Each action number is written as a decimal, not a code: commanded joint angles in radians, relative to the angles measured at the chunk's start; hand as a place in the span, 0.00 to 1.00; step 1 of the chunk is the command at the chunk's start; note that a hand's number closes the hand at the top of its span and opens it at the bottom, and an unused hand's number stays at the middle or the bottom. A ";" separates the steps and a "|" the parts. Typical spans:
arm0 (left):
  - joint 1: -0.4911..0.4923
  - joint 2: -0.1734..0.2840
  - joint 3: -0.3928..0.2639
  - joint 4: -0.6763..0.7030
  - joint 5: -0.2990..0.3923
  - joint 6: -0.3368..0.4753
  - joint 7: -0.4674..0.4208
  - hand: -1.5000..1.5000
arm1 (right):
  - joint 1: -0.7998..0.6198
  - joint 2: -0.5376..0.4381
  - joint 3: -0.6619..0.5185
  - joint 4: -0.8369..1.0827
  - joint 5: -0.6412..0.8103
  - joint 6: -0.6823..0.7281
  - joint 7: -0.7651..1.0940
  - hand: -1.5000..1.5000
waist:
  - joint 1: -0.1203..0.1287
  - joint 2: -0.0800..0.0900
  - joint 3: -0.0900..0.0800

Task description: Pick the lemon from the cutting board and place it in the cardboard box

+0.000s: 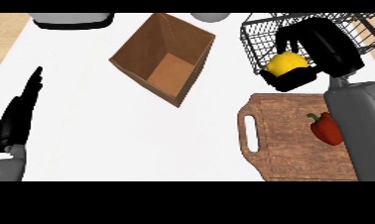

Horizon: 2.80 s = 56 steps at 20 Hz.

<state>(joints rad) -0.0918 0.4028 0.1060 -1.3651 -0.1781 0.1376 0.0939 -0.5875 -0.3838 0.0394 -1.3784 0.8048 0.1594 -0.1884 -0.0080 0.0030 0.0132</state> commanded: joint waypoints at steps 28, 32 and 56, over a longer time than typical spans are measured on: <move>-0.094 -0.033 -0.015 0.031 -0.042 -0.039 -0.022 0.50 | -0.731 0.384 0.203 0.888 -0.292 -0.332 0.265 1.00 | 0.101 0.018 -0.015; -0.077 -0.034 -0.005 0.080 -0.043 -0.039 -0.055 0.50 | -0.736 0.384 0.174 0.974 -0.392 -0.347 0.300 0.00 | 0.104 0.022 -0.015; -0.043 -0.049 0.016 0.056 -0.054 -0.022 -0.060 0.50 | -0.741 0.334 -0.021 1.028 -0.799 -0.459 -0.077 0.00 | 0.053 0.011 -0.013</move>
<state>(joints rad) -0.1725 0.3665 0.1220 -1.2964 -0.2248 0.1026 0.0487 -1.3182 -0.0269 0.0828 -0.3660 0.0538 -0.3406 -0.2188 0.0660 0.0193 0.0000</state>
